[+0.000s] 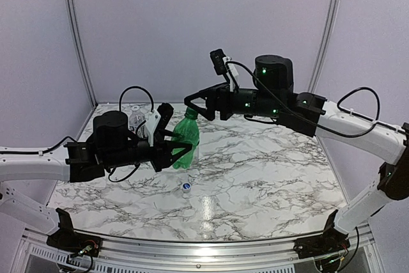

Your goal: Unscrew the bottle caps

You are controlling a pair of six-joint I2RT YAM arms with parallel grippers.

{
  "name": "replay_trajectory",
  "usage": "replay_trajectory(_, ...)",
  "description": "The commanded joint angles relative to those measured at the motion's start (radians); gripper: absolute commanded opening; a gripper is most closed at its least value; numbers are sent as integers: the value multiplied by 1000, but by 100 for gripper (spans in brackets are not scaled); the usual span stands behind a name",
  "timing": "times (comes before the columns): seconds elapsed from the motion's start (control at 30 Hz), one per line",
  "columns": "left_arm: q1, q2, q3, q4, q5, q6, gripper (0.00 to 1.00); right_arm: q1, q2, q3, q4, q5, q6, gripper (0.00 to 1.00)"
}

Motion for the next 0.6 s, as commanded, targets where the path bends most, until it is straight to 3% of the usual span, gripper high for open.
replay_trajectory(0.0,-6,6,39,26,-49,9,5,9,23,40,-18,31,14,73)
replay_trajectory(0.3,-7,5,36,26,-69,16,5,15,41,25,8,-26,23,60)
replay_trajectory(0.57,-7,4,35,24,-77,19,5,15,58,14,41,-86,37,55)
